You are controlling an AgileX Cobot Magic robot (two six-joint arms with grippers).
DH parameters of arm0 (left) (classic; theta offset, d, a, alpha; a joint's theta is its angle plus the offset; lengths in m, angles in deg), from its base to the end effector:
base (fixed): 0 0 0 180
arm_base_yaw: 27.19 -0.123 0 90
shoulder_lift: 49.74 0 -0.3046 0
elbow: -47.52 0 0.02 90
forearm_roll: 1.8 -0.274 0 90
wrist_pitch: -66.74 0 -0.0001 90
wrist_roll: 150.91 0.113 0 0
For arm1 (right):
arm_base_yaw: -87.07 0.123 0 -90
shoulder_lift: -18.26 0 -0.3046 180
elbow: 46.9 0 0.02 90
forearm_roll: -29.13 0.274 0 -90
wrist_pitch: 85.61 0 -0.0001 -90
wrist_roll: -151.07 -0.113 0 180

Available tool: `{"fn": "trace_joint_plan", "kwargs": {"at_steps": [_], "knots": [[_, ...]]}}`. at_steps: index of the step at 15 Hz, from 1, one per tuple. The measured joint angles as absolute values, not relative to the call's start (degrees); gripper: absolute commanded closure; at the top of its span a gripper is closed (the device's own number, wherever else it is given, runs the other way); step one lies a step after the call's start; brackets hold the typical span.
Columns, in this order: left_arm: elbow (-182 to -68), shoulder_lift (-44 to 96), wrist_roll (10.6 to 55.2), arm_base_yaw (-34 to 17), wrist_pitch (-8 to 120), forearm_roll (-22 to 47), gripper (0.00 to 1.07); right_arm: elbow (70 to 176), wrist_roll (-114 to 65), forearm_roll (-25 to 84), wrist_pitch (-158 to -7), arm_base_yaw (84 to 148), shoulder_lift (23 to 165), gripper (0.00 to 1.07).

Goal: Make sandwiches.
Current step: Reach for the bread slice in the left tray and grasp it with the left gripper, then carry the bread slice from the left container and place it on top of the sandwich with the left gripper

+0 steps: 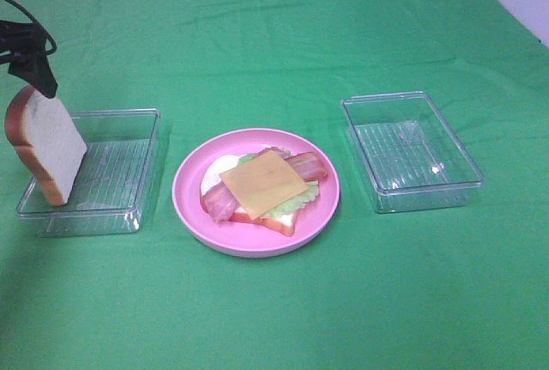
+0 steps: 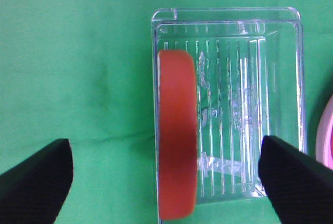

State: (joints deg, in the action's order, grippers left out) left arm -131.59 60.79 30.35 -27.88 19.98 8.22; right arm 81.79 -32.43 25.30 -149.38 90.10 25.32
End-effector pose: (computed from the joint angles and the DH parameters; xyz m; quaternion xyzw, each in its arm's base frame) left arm 0.4117 -0.0094 0.2230 -0.0418 0.9784 -0.0706 0.1898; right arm 0.0164 -0.0059 0.2612 0.0052 0.8747 -0.0058 0.4846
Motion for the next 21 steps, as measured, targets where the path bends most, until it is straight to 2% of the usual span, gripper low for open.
{"fn": "trace_joint_plan", "kwargs": {"at_steps": [4,6,7,8,11,13,18,21], "knots": [[-131.8,66.7,31.7,-27.9,22.9,9.0,0.17,81.8,-32.4,25.3,-149.4,90.1,25.3,0.11],[-131.8,68.0,31.7,-27.9,24.2,9.9,0.22,81.8,-32.4,25.3,-149.4,90.1,25.3,0.11],[-131.8,68.1,31.7,-27.9,24.6,10.7,0.29,81.8,-32.4,25.3,-149.4,90.1,25.3,0.11],[-131.8,68.1,31.7,-27.9,25.2,12.2,0.47,81.8,-32.4,25.3,-149.4,90.1,25.3,0.11],[-131.8,68.1,31.7,-27.9,25.3,16.3,0.86,81.8,-32.4,25.3,-149.4,90.1,25.3,0.11],[-131.8,68.1,31.7,-27.9,25.1,16.7,0.99,81.8,-32.4,25.3,-149.4,90.1,25.3,0.11],[-136.2,68.1,31.7,-27.9,18.6,19.2,1.02,81.8,-32.4,25.3,-149.4,90.1,25.3,0.11],[-145.3,66.5,31.7,-27.7,9.3,23.9,1.02,81.8,-32.4,25.3,-149.4,90.1,25.3,0.11]]}}
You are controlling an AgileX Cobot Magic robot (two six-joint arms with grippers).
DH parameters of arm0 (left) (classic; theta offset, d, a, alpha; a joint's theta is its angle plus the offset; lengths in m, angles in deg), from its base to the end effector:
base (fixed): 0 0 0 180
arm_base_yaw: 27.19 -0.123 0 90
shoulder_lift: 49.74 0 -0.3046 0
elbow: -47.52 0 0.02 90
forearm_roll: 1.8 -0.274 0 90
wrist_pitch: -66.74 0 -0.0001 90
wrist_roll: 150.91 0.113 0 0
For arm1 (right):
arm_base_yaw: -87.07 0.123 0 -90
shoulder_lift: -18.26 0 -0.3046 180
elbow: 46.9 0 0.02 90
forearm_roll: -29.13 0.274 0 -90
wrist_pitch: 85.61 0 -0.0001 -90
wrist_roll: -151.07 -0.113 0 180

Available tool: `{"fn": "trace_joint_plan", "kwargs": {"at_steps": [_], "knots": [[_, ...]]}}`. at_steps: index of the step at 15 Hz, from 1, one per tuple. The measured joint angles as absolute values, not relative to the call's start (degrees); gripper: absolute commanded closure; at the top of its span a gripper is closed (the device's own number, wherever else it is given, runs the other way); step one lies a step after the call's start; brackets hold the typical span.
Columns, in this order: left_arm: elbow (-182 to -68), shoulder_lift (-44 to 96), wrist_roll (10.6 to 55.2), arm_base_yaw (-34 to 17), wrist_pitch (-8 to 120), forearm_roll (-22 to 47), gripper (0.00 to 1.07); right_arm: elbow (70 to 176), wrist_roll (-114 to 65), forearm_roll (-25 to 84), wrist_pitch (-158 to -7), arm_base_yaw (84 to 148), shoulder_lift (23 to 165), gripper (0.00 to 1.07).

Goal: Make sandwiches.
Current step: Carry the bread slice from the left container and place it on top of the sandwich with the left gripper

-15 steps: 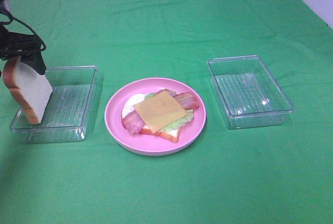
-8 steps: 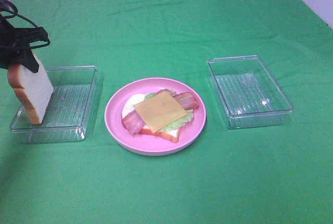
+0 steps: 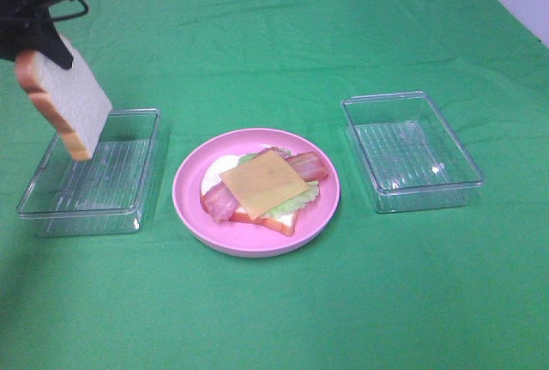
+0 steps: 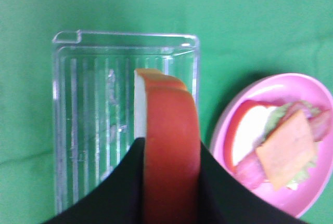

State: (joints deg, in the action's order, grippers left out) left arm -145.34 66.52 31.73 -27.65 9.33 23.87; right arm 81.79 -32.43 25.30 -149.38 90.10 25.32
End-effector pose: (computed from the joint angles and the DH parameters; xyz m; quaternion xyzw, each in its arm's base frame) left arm 0.4455 -0.0377 0.2545 -0.0685 0.9629 -0.2000 0.1680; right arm 0.0164 -0.0059 0.2612 0.0052 0.8747 -0.0058 0.4846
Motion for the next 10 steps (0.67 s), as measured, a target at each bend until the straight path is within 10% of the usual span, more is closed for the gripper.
{"fn": "trace_joint_plan", "kwargs": {"at_steps": [10], "knots": [[-151.5,70.2,41.4,-6.2,10.6,38.2,1.02,81.8,-32.4,25.3,-149.4,90.1,25.3,0.11]]}}
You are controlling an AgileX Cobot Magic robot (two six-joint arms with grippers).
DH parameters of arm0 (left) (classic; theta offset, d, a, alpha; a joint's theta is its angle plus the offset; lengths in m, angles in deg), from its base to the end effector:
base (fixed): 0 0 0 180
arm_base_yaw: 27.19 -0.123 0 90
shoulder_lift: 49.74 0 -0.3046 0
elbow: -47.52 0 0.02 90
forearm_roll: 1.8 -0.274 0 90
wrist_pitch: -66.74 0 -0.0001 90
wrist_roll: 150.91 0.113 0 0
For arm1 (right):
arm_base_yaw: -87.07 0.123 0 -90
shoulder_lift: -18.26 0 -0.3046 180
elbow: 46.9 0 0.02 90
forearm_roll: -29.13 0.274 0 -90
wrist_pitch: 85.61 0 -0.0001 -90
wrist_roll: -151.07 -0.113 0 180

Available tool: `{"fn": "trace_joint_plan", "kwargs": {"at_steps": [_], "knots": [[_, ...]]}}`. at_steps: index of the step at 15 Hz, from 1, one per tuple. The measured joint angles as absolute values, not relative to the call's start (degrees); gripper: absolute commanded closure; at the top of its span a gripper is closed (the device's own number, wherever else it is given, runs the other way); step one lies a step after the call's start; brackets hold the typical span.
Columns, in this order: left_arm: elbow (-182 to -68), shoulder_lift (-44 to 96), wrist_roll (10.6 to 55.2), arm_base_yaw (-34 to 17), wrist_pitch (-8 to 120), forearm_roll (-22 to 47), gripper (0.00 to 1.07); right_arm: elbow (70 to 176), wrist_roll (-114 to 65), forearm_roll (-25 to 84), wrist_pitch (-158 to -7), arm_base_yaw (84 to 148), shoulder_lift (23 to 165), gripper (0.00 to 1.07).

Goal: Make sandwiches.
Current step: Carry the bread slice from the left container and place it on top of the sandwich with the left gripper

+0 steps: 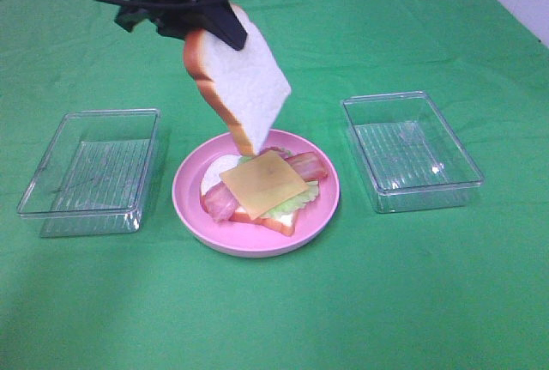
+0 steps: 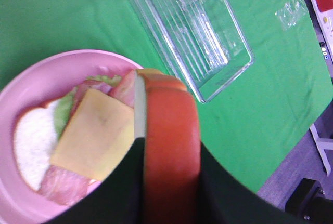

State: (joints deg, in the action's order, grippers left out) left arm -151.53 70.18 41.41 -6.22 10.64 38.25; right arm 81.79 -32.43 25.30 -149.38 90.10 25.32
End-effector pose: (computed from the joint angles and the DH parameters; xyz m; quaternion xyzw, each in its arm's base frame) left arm 0.4201 -0.2257 0.2726 0.1388 0.9194 -0.3299 0.1631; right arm 0.0164 -0.0059 0.2612 0.0052 0.8747 -0.0058 0.4846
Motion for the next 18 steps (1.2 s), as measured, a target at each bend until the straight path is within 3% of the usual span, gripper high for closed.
{"fn": "trace_joint_plan", "kwargs": {"at_steps": [5,9,13,16,17,18], "knots": [[-151.5,79.3,44.8,-3.2,12.3,47.8,1.02,81.8,-32.4,25.3,-149.4,90.1,25.3,0.11],[-151.5,82.4,44.6,-3.2,12.3,49.0,1.01,81.8,-32.4,25.3,-149.4,90.1,25.3,0.11],[-151.5,82.4,37.2,-3.4,11.6,42.5,1.00,81.8,-32.4,25.3,-149.4,90.1,25.3,0.11],[-151.5,82.4,34.8,-3.4,11.9,37.6,0.98,81.8,-32.4,25.3,-149.4,90.1,25.3,0.11],[-151.6,82.4,34.6,-3.4,12.0,36.2,0.93,81.8,-32.4,25.3,-149.4,90.1,25.3,0.11],[-151.8,82.4,34.5,-3.4,12.0,35.4,0.82,81.8,-32.4,25.3,-149.4,90.1,25.3,0.11]]}}
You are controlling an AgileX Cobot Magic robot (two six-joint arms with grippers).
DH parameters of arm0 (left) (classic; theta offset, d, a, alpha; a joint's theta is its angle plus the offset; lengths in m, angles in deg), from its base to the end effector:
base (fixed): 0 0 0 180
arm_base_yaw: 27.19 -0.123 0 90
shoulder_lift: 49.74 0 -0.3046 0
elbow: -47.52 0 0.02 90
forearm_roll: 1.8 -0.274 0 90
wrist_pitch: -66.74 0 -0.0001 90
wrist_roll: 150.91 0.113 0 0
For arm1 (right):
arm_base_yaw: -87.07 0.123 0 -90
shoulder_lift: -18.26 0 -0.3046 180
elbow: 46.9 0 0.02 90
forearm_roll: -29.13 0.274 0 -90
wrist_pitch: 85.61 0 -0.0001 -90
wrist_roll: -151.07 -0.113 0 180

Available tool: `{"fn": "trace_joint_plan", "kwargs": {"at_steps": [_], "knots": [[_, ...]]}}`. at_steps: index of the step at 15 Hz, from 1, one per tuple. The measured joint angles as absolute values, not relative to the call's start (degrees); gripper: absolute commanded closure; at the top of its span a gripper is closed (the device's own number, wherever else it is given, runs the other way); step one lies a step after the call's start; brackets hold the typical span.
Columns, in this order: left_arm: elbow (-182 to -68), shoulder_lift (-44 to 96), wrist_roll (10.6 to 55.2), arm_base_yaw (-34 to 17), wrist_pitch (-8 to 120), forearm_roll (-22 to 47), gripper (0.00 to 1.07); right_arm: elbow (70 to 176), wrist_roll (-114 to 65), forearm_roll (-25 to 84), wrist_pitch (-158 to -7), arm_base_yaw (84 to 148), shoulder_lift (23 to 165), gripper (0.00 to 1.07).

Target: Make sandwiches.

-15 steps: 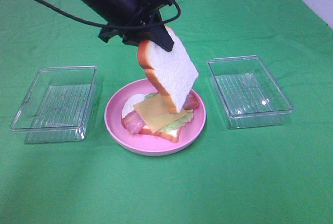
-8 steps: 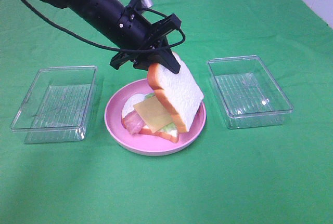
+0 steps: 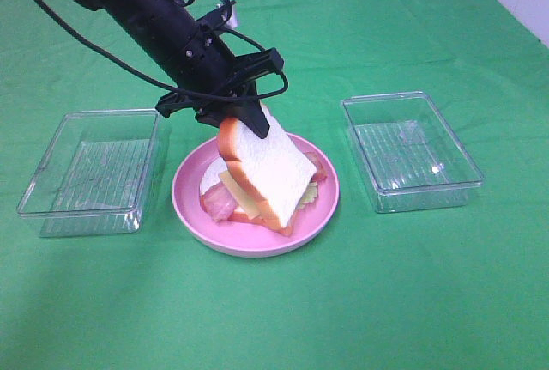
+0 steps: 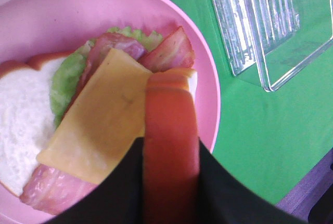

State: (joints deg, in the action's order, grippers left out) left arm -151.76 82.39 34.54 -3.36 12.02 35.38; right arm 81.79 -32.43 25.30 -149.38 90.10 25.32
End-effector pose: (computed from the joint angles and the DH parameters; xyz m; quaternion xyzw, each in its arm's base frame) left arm 0.4313 -0.2515 0.1678 0.0883 0.9508 -0.2915 0.0568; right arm 0.0164 -0.0059 0.2612 0.0052 0.8747 -0.0058 0.4846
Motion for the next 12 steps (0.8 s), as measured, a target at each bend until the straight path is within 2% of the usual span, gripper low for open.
{"fn": "trace_joint_plan", "kwargs": {"at_steps": [1,3,4,8,12], "knots": [[-151.8,82.4,34.6,-3.4,12.2,35.2,0.65,81.8,-32.4,25.3,-149.4,90.1,25.3,0.11],[-151.8,82.4,34.6,-3.4,13.5,33.1,0.20,81.8,-32.4,25.3,-149.4,90.1,25.3,0.11],[-151.8,82.4,34.6,-3.4,15.1,31.6,0.05,81.8,-32.4,25.4,-149.4,90.1,25.3,0.11],[-151.8,81.8,34.4,-3.4,15.7,26.6,0.05,81.8,-32.4,25.4,-149.4,90.1,25.3,0.11],[-158.9,77.3,31.2,-3.4,8.6,13.1,0.05,81.8,-32.4,25.4,-149.4,90.1,25.3,0.11]]}}
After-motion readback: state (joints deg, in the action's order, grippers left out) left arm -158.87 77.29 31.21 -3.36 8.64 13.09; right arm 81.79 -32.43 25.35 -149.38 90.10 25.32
